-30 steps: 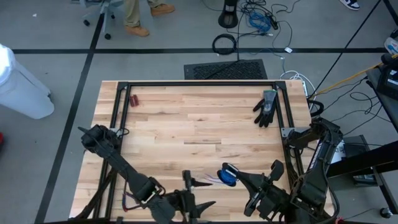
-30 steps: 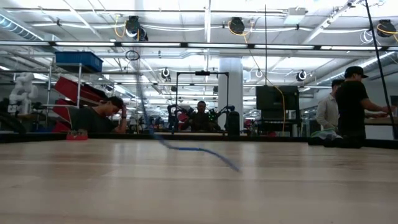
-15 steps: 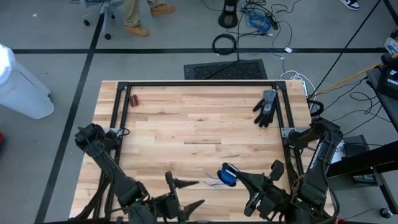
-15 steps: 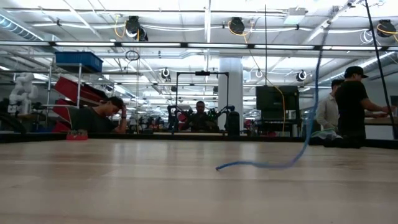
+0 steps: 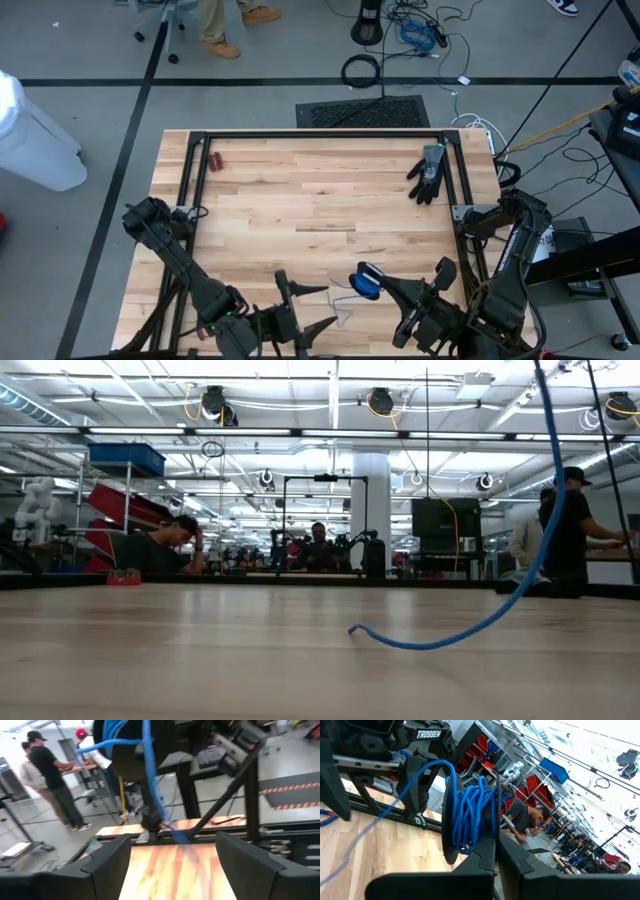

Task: Coil cords
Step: Uncoil the blue wire from the spool

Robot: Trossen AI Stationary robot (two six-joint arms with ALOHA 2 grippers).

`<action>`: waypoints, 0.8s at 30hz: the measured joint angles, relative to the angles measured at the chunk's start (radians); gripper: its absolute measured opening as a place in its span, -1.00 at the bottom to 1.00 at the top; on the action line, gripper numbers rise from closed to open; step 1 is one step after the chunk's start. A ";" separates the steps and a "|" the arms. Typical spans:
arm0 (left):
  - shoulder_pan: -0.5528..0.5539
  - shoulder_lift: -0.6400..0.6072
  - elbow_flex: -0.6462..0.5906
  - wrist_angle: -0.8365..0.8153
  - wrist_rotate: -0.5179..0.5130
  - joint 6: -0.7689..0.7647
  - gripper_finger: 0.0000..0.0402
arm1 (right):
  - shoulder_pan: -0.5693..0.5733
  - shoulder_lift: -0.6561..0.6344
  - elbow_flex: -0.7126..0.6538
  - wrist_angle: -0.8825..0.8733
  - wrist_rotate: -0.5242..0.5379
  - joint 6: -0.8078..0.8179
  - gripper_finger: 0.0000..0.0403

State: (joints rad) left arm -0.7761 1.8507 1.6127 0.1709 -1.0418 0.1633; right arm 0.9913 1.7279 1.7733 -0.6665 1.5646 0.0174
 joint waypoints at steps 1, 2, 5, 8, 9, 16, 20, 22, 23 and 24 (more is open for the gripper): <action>0.002 0.003 0.000 0.017 0.011 0.000 0.48 | 0.000 0.000 0.000 0.000 0.000 0.000 -1.00; 0.003 0.005 0.000 0.041 0.019 0.000 0.48 | 0.000 0.000 0.000 0.000 0.000 0.000 -1.00; 0.003 0.007 0.000 0.065 0.025 0.003 0.48 | 0.000 0.000 0.000 0.000 -0.002 0.004 -1.00; 0.005 0.007 0.000 0.069 0.025 0.002 0.48 | 0.000 0.000 0.000 0.000 -0.011 0.006 -1.00; 0.005 0.007 0.000 0.068 0.025 0.002 0.48 | 0.000 0.000 0.000 0.001 -0.023 0.006 -1.00; 0.020 0.008 0.000 0.086 0.025 0.001 0.31 | -0.003 0.000 0.000 0.000 -0.027 0.006 -1.00; 0.027 0.015 0.000 0.093 0.025 0.001 0.09 | -0.003 0.000 0.000 0.000 -0.026 0.007 -1.00; 0.028 0.016 0.000 0.094 0.025 0.000 -0.04 | -0.003 0.000 0.000 0.000 -0.027 0.009 -1.00; 0.029 0.015 0.000 0.097 0.025 0.000 -0.11 | -0.003 0.000 0.000 0.000 -0.027 0.009 -1.00; 0.029 0.015 0.000 0.101 0.025 0.000 -0.18 | -0.003 0.000 0.000 0.000 -0.027 0.011 -1.00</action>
State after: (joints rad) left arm -0.7473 1.8660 1.6127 0.2717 -1.0168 0.1636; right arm 0.9882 1.7279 1.7733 -0.6662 1.5378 0.0285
